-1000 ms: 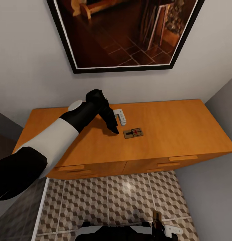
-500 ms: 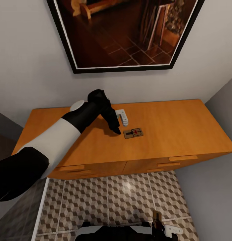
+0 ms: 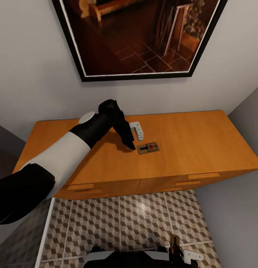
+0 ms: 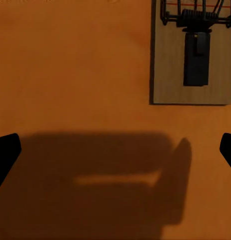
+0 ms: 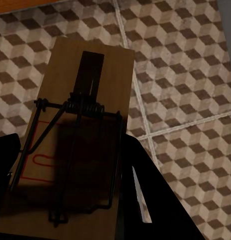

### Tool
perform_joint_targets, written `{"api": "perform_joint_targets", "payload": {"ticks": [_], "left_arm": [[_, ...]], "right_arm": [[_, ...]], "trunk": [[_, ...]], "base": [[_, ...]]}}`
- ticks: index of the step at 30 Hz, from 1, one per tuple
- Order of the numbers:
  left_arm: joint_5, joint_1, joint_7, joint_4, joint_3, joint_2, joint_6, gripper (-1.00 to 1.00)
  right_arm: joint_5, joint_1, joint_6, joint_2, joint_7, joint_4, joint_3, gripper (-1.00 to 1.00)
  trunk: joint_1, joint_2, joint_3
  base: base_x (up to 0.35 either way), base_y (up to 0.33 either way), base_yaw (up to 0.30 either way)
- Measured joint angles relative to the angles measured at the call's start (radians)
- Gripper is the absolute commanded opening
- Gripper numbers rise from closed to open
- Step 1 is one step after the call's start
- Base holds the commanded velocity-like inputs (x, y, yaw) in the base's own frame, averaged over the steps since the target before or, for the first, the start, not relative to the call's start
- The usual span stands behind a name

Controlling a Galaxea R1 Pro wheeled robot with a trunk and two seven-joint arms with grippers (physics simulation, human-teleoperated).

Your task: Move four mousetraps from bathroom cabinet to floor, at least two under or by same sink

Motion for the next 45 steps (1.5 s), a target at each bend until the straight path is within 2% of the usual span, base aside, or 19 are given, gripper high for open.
{"api": "perform_joint_targets", "payload": {"ticks": [6, 10, 17, 19, 22, 33, 45], "left_arm": [[0.003, 0.000, -0.001, 0.000, -0.006, -0.006, 0.000, 1.00], [0.018, 0.000, -0.001, 0.000, -0.012, -0.009, 0.000, 1.00], [0.100, 0.000, 0.001, -0.001, -0.061, -0.013, 0.000, 1.00], [0.150, 0.000, 0.002, -0.002, -0.091, -0.014, 0.000, 1.00], [0.176, 0.000, 0.003, -0.003, -0.104, -0.015, 0.000, 1.00], [0.193, 0.000, 0.003, -0.062, -0.112, -0.013, 0.000, 1.00], [0.193, 0.000, 0.003, -0.064, -0.113, -0.010, 0.000, 1.00]], "right_arm": [[0.000, 0.000, 0.001, 0.000, 0.000, 0.000, 0.000, -1.00], [0.000, 0.000, 0.001, 0.000, 0.000, 0.000, 0.000, -1.00], [0.000, 0.000, 0.000, 0.000, 0.000, 0.000, 0.000, -1.00], [0.000, 0.000, 0.001, 0.000, 0.000, 0.000, 0.000, -1.00], [0.000, 0.000, 0.001, 0.000, 0.000, 0.000, 0.000, -1.00], [0.000, 0.000, 0.000, 0.000, 0.000, 0.000, 0.000, -1.00], [0.000, 0.000, 0.000, 0.000, 0.000, 0.000, 0.000, -1.00]], "trunk": [[0.000, 0.000, 0.000], [0.000, 0.000, 0.000], [0.000, 0.000, 0.000], [0.000, 0.000, 0.000], [0.000, 0.000, 0.000], [0.000, 0.000, 0.000], [0.000, 0.000, -0.005]], "base": [[0.000, 0.000, 0.000], [0.000, 0.000, 0.000], [0.000, 0.000, 0.000], [0.000, 0.000, 0.000], [0.000, 0.000, 0.000], [0.000, 0.000, 0.000], [0.000, 0.000, 0.000]]}}
